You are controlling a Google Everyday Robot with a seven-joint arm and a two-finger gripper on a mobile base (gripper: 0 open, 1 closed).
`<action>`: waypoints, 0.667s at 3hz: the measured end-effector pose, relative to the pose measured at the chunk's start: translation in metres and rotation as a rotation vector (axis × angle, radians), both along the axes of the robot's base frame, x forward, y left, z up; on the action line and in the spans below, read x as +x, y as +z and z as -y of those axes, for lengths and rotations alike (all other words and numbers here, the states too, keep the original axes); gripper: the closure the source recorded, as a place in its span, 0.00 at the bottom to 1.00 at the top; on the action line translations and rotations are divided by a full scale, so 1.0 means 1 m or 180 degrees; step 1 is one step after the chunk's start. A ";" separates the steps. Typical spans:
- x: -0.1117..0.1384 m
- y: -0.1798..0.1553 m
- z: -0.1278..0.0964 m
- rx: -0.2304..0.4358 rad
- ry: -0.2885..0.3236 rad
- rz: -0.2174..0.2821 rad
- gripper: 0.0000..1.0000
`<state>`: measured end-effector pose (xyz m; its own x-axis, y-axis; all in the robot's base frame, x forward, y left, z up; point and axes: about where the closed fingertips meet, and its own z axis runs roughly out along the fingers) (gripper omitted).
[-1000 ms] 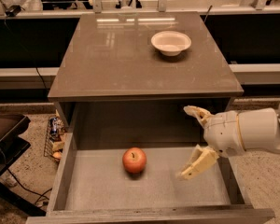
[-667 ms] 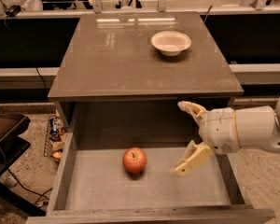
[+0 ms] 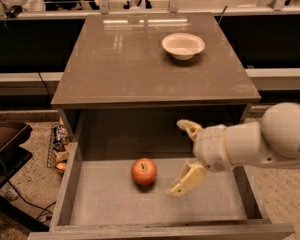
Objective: Pick apple from top drawer and place on counter
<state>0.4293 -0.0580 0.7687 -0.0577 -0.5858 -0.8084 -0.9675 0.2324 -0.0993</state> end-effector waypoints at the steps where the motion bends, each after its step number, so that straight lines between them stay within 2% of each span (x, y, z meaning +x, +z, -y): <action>1: 0.004 -0.065 -0.035 -0.0088 0.0088 -0.0093 0.00; 2: 0.011 -0.105 -0.054 -0.0056 0.0115 -0.0145 0.00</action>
Offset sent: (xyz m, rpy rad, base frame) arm 0.0197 0.0742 -0.1547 -0.0040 0.0660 0.0395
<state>0.4399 -0.0043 0.6636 -0.0727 -0.6023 -0.7950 -0.9789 0.1957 -0.0587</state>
